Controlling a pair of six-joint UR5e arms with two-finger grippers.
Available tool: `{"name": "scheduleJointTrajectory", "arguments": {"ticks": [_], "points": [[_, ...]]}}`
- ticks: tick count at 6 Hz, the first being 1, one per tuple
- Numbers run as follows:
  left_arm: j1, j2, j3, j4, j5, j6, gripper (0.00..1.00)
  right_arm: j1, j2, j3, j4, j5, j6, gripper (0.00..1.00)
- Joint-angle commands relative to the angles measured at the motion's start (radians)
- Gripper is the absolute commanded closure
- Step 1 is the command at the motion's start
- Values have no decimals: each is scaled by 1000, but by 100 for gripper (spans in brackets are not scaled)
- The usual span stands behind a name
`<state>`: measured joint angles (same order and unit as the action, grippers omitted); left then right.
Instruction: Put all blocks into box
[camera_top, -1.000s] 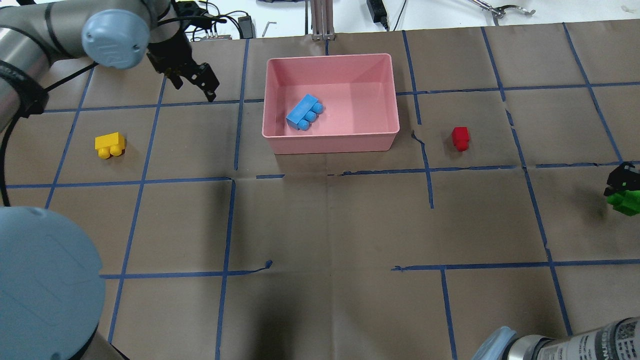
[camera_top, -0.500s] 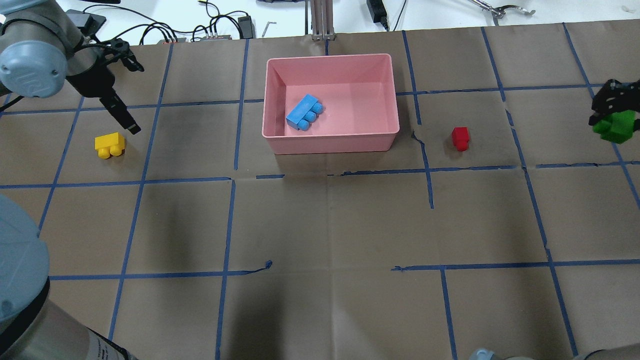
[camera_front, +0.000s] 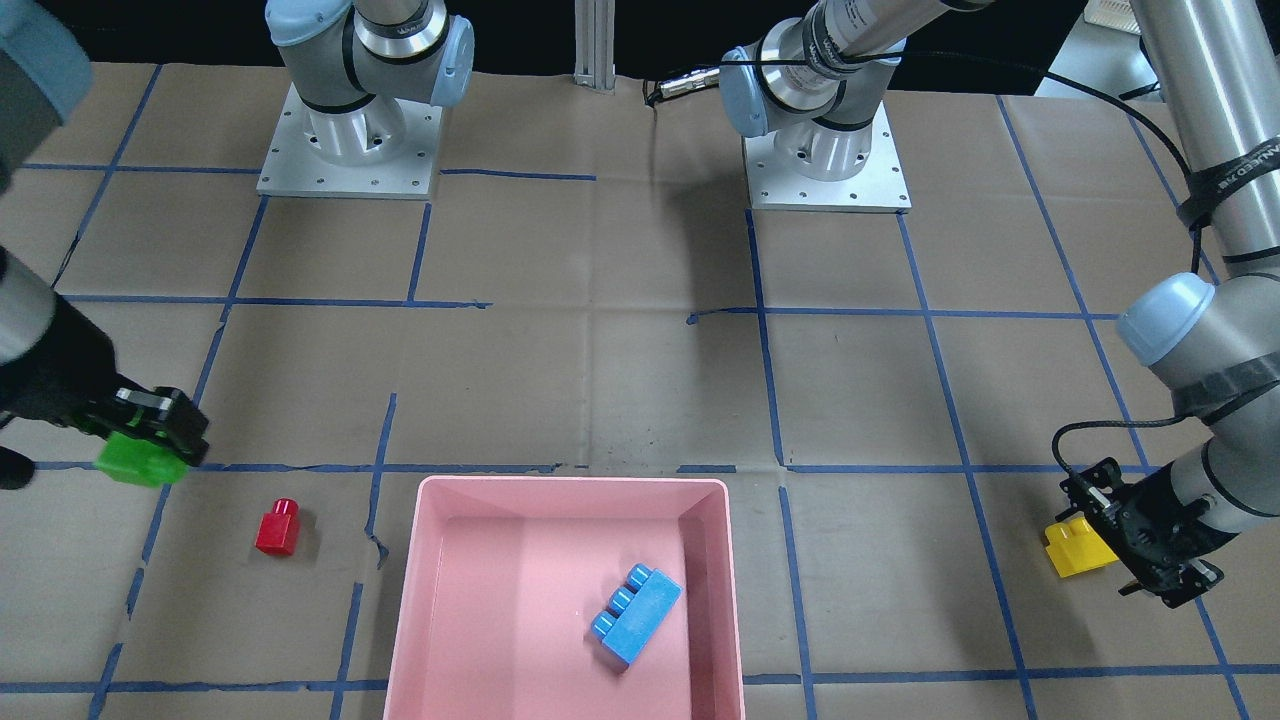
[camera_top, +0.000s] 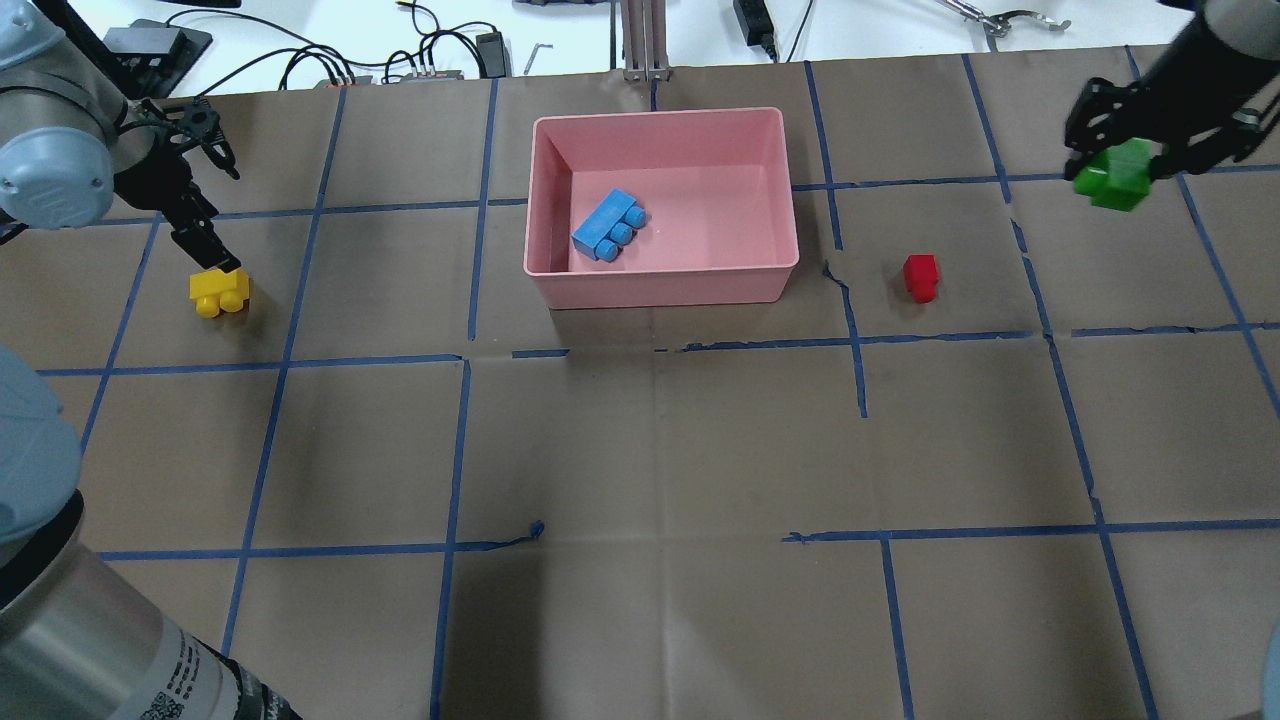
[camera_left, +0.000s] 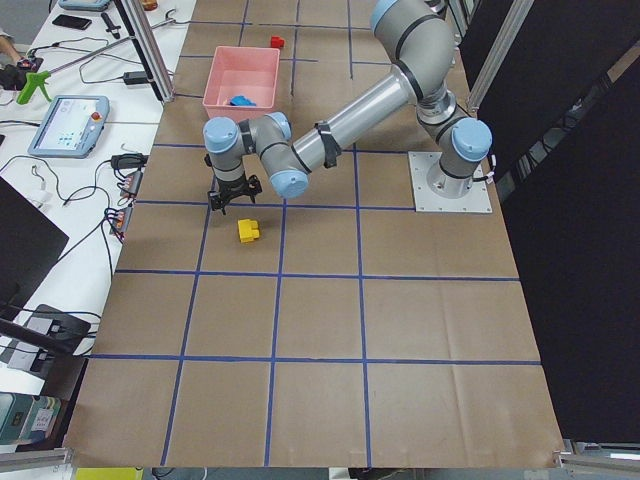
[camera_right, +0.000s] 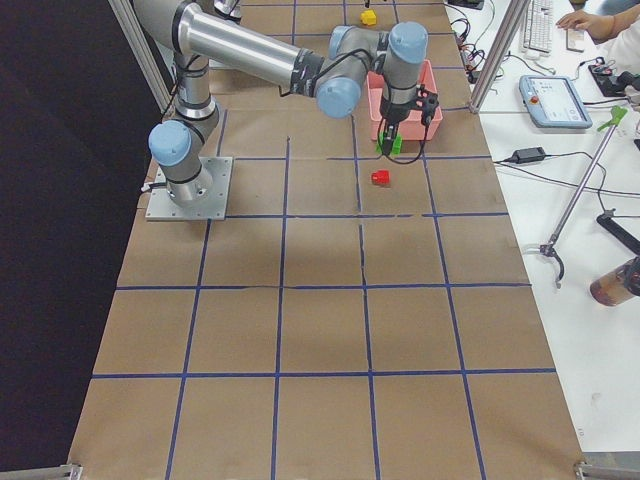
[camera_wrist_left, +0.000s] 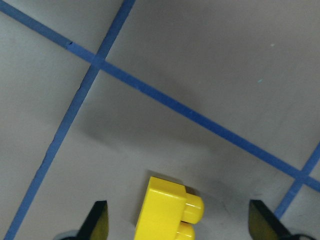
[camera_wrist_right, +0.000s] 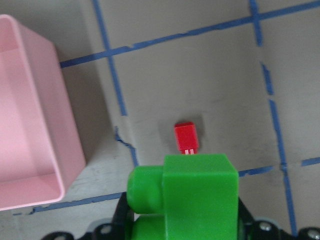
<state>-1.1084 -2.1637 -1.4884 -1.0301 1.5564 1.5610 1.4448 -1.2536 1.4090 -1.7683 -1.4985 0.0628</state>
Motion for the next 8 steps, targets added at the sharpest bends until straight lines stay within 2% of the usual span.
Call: {"name": "scheduleJointTrajectory", "arguments": {"ticks": [1, 2, 4, 5, 6, 7, 8], "points": [[34, -22, -61, 95, 7, 72, 2, 228, 191, -193, -17, 3, 144, 72], [38, -30, -85, 138, 8, 76, 2, 279, 304, -284, -42, 7, 150, 71], [39, -33, -108, 139, 11, 77, 2, 321, 454, -286, -207, 47, 140, 70], [39, -38, -113, 139, 13, 74, 2, 328, 457, -286, -210, 49, 138, 46], [39, -38, -115, 133, 11, 56, 7, 329, 451, -288, -200, 49, 144, 1], [39, -38, -116, 128, 13, -52, 47, 327, 432, -291, -192, 38, 146, 0], [39, -35, -115, 128, 14, -62, 92, 324, 368, -292, -116, 32, 147, 0]]}}
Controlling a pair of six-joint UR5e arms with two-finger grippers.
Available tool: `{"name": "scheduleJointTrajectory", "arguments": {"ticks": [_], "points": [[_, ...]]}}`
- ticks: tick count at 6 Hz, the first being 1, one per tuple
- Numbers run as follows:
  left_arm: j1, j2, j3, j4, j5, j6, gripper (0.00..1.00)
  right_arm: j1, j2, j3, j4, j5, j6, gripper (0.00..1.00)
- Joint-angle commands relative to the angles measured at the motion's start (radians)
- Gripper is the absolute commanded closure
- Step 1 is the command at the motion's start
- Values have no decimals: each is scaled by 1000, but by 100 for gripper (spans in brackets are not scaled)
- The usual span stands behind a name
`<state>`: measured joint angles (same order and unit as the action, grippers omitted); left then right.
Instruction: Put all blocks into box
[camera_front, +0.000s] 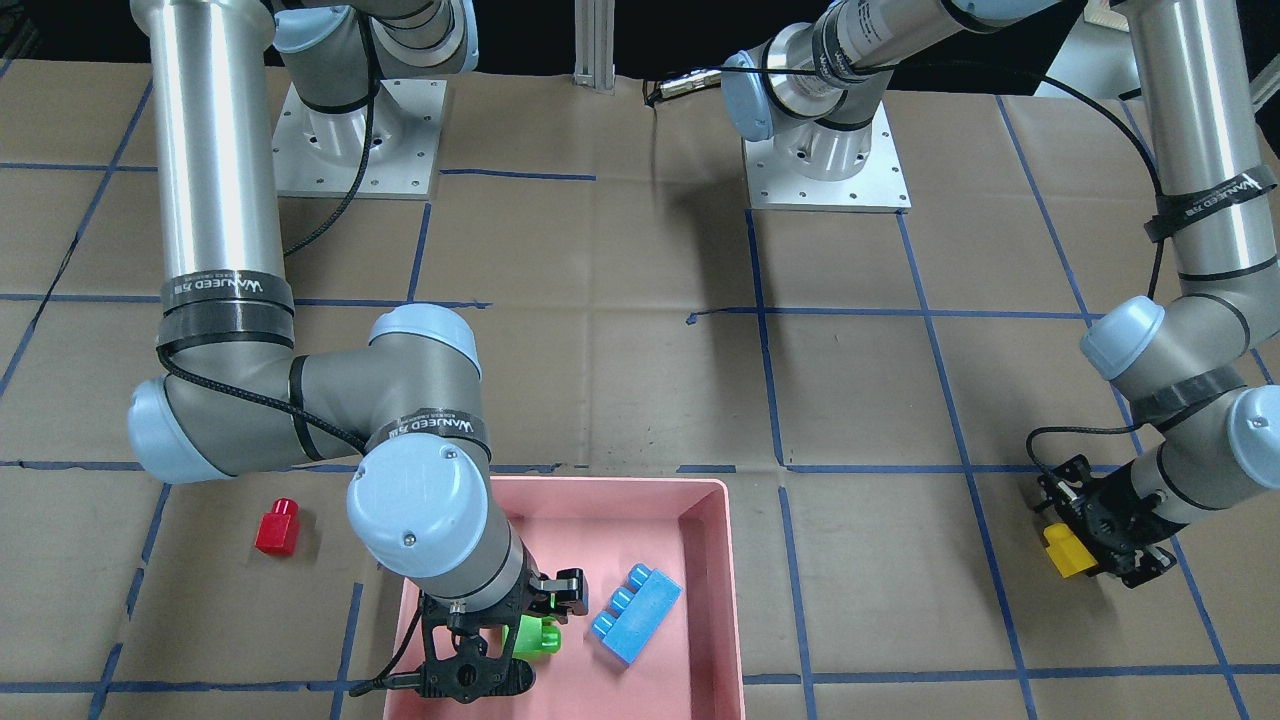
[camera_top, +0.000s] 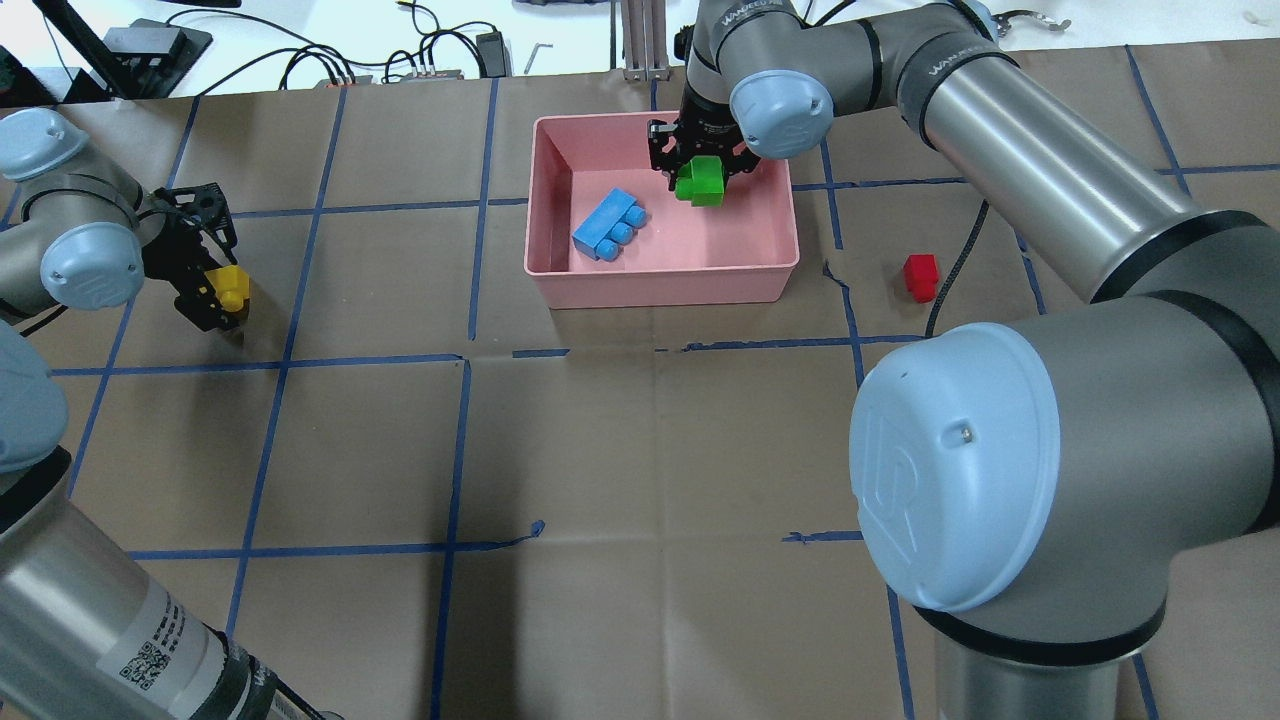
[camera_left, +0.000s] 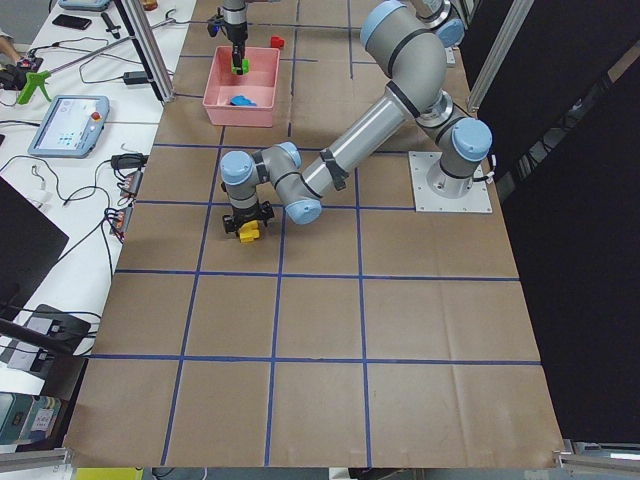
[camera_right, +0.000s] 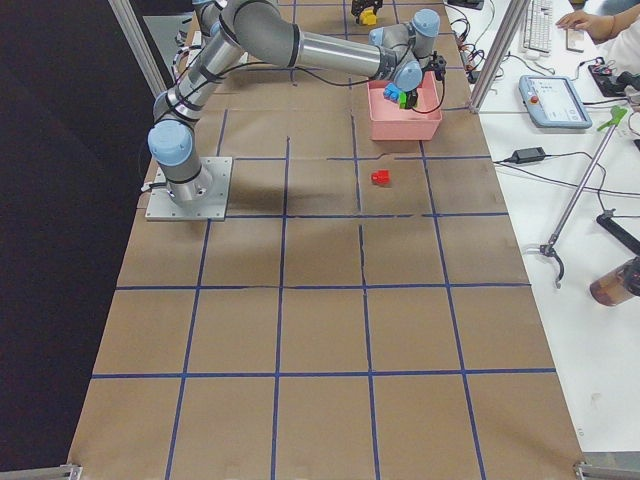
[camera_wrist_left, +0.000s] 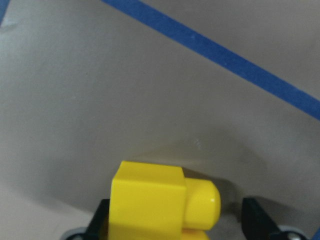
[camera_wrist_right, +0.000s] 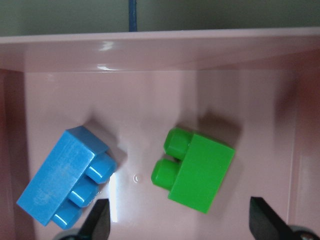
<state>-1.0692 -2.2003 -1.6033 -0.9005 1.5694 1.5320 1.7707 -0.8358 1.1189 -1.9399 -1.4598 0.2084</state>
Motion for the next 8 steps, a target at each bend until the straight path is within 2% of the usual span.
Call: {"name": "scheduleJointTrajectory", "arguments": {"ticks": [1, 2, 3, 5, 6, 7, 8], "points": [[0, 11, 5, -3, 1, -41, 100, -32, -93, 7, 137, -14, -24, 0], [-11, 34, 19, -35, 1, -64, 100, -119, -98, 10, 145, -58, -132, 0], [-44, 87, 41, -142, 1, -125, 100, -204, -114, 16, 151, -63, -183, 0], [-246, 166, 75, -192, 53, -363, 100, -281, -132, 71, 151, -128, -190, 1], [-343, 168, 103, -216, 54, -559, 100, -331, -141, 141, 138, -126, -219, 2], [-445, 151, 168, -239, 52, -833, 100, -341, -196, 238, 131, -125, -215, 4], [-537, 98, 281, -302, 49, -1003, 100, -343, -231, 380, 10, -123, -214, 4]]}}
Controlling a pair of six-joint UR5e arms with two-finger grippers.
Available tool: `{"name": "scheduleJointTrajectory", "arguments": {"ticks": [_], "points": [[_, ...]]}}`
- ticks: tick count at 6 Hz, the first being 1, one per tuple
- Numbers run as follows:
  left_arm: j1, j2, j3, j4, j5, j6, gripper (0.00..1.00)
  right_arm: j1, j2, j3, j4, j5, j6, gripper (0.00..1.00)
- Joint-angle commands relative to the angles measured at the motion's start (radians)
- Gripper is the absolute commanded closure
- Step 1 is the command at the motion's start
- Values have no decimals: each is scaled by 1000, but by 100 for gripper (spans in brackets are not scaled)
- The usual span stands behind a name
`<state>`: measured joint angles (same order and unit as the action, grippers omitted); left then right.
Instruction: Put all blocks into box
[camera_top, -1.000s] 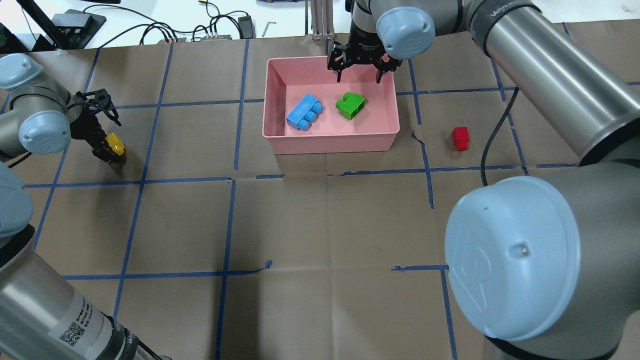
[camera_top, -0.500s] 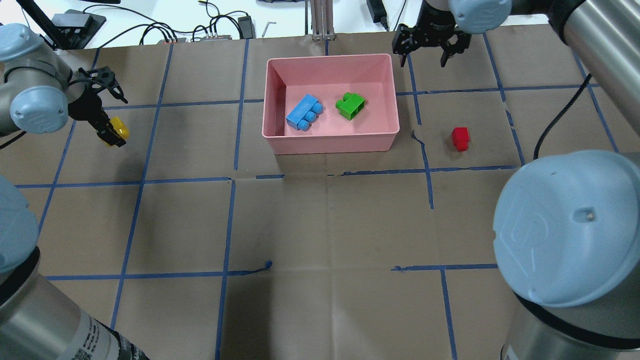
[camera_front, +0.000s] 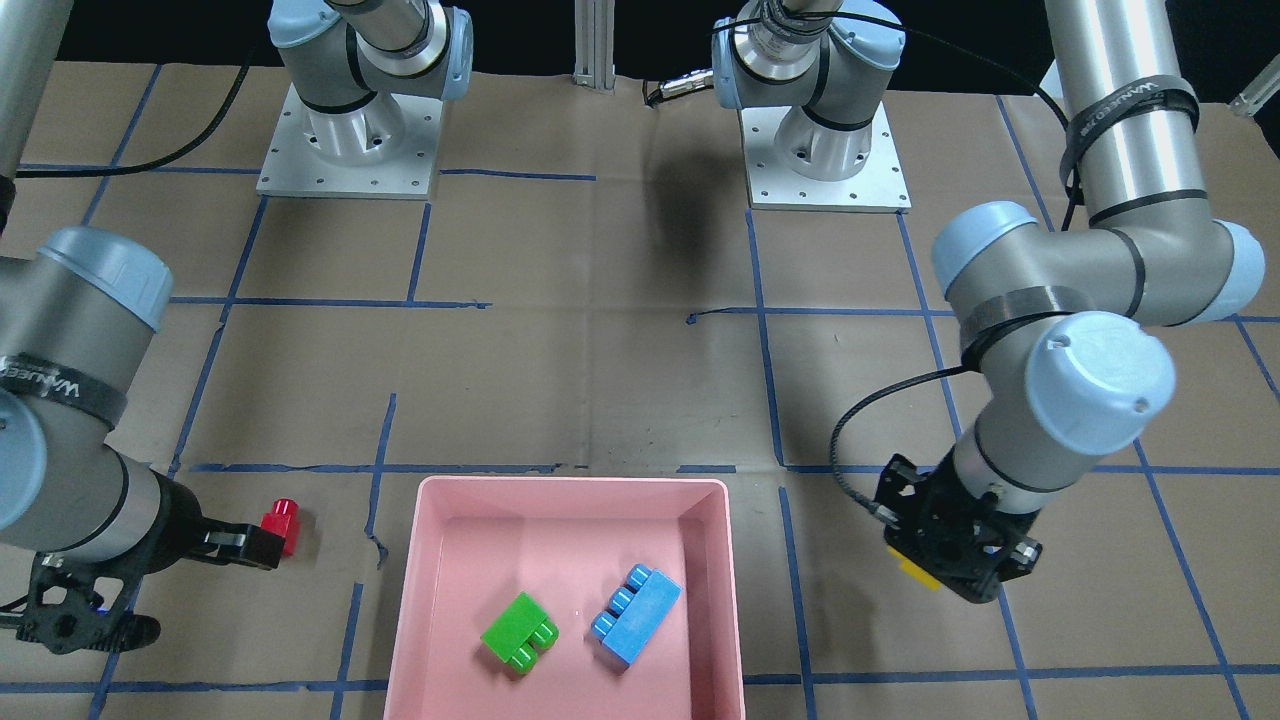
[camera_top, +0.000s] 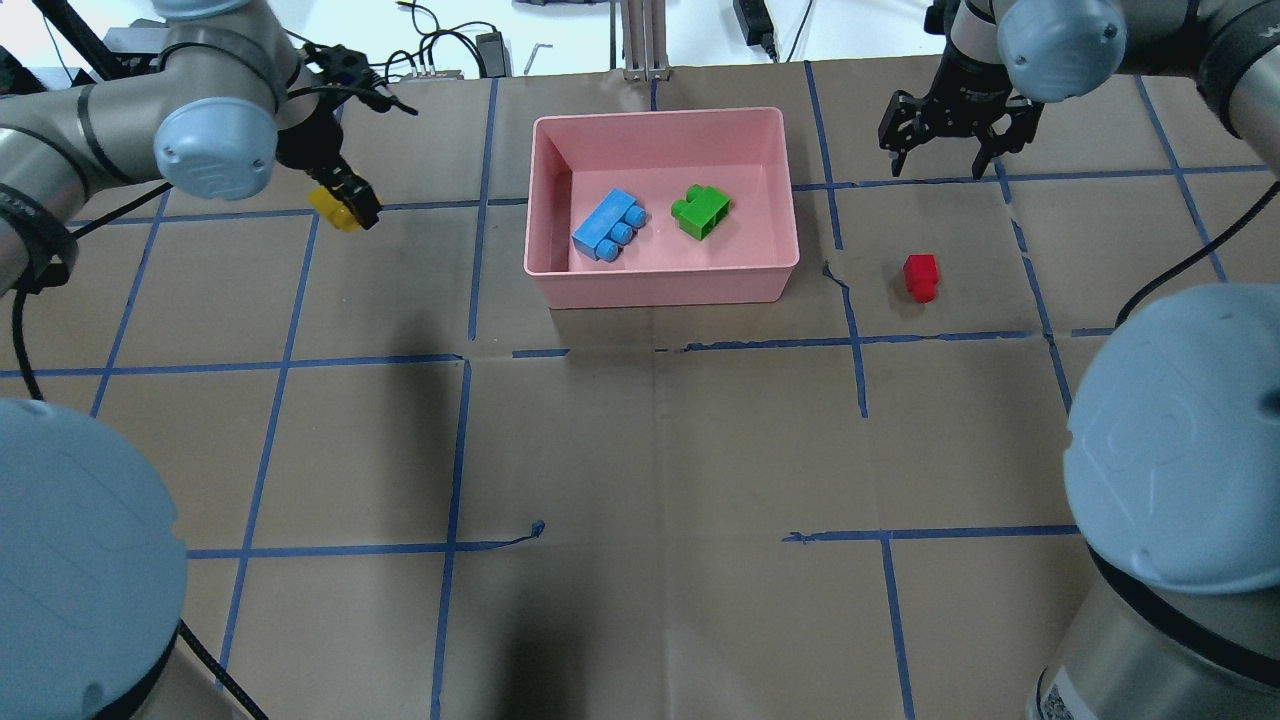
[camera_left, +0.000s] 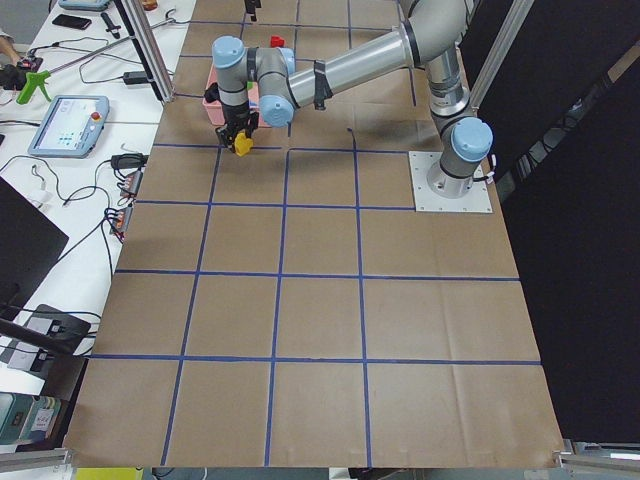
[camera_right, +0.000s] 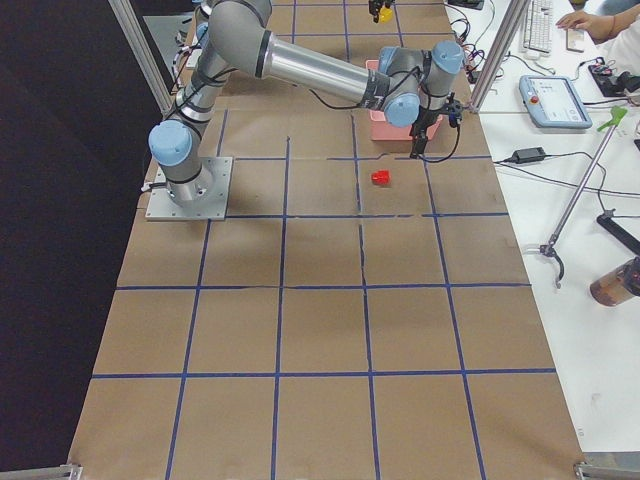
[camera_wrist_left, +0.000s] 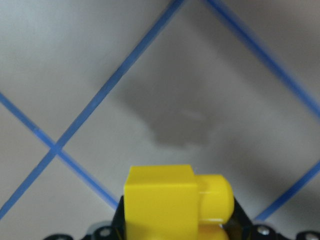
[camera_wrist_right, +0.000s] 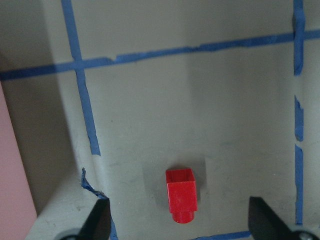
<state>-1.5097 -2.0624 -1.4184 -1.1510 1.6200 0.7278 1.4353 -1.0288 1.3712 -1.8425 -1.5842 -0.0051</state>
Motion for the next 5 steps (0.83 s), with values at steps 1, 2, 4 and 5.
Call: {"name": "scheduleJointTrajectory", "arguments": {"ticks": [1, 2, 4, 5], "points": [[-206, -103, 175, -59, 0, -480, 100, -12, -39, 231, -262, -2, -13, 1], [-246, -145, 206, -62, -15, -681, 100, -12, -34, 332, -385, 4, -16, 1], [-277, -173, 196, -50, -122, -985, 100, -12, -19, 359, -391, 0, -15, 12], [-279, -176, 167, -47, -112, -967, 55, -12, -19, 364, -379, 1, -13, 36]]}}
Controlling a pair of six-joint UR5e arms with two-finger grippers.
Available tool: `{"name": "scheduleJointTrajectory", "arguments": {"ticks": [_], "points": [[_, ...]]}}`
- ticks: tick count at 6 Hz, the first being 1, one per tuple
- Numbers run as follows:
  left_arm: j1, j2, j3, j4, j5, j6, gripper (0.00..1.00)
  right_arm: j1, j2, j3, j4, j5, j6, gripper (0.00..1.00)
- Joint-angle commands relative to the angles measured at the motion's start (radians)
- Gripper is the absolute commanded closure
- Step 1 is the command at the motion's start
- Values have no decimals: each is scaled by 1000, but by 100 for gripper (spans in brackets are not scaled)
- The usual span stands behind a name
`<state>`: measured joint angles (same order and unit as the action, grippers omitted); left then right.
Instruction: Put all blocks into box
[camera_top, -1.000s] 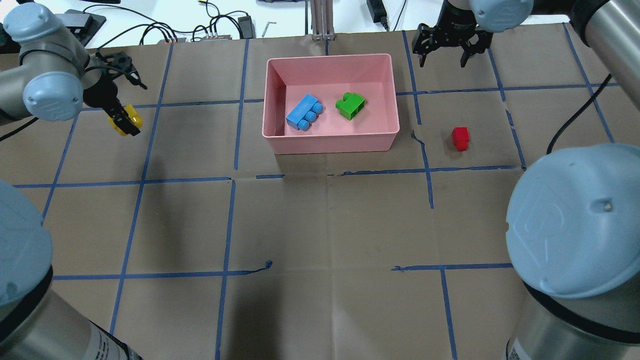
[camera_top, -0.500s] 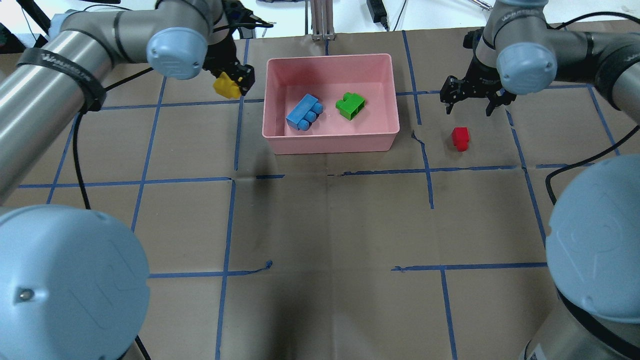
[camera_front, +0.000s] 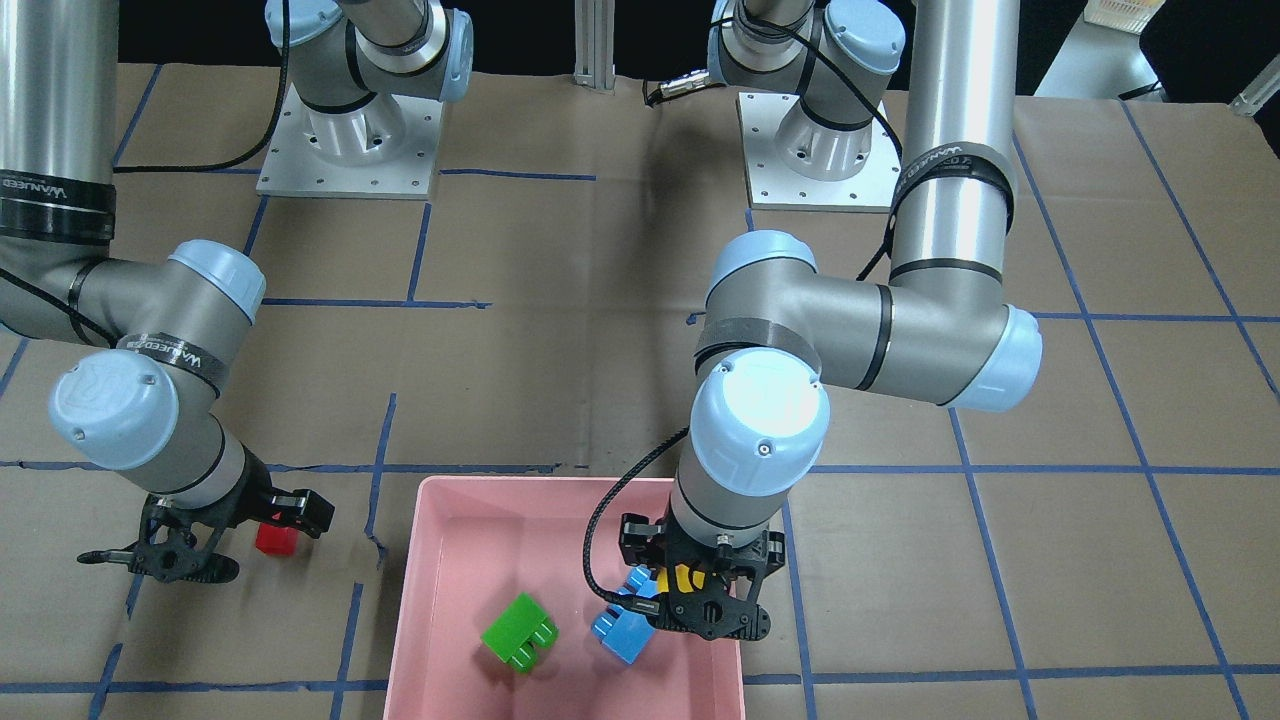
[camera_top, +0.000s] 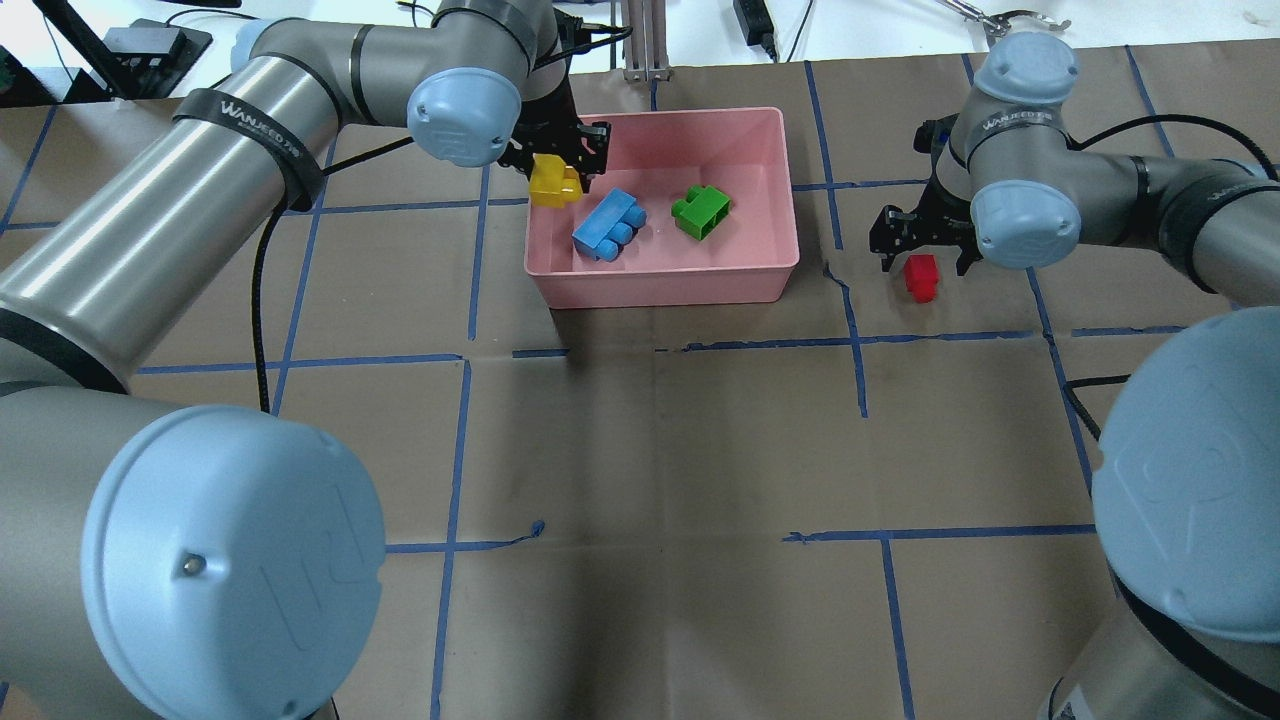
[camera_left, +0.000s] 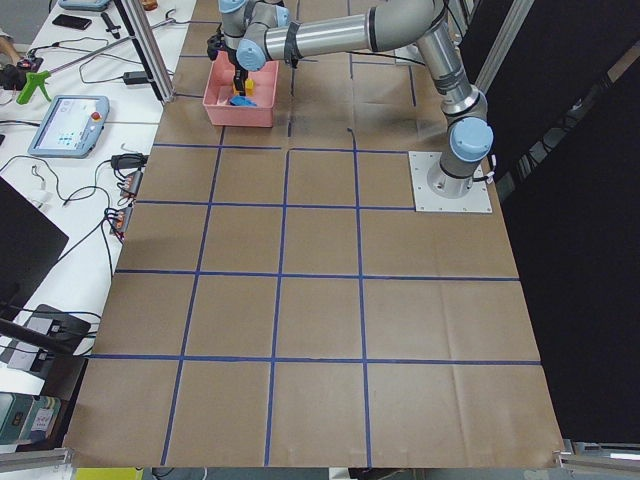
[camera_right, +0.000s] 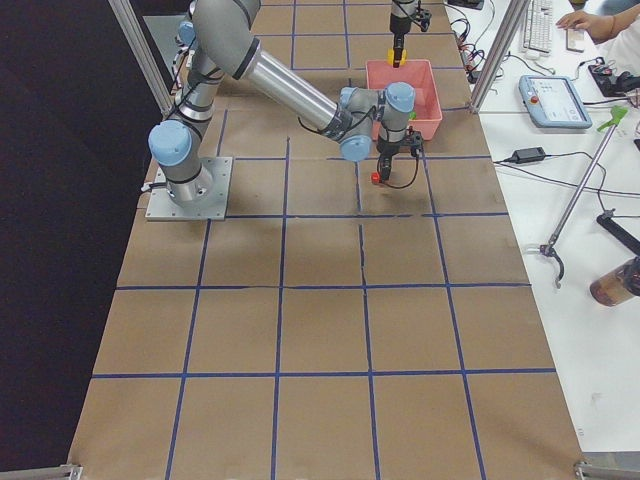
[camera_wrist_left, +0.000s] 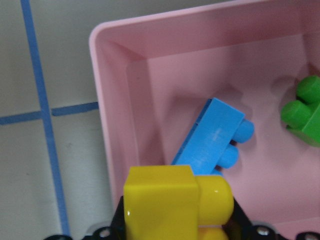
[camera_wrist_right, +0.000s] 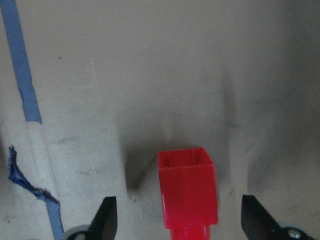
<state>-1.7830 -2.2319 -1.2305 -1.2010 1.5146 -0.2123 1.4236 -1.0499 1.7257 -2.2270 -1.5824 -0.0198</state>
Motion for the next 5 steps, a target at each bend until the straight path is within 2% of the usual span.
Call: {"name": "scheduleJointTrajectory", "arguments": {"ticks": [1, 2, 3, 4, 5], "points": [[-6, 9, -35, 14, -5, -22, 1, 0, 2, 11, 12, -2, 3, 59], [-4, 37, -41, -4, -7, -21, 1, -2, 1, 8, 12, -2, 4, 74], [3, 81, -47, -61, -4, -3, 1, -2, -1, 0, 10, -1, 4, 76], [31, 150, -49, -168, 15, 70, 1, -2, -1, -6, 9, 4, 9, 84], [74, 241, -49, -312, 36, 79, 1, -2, -4, -9, 9, 1, 15, 87]]}}
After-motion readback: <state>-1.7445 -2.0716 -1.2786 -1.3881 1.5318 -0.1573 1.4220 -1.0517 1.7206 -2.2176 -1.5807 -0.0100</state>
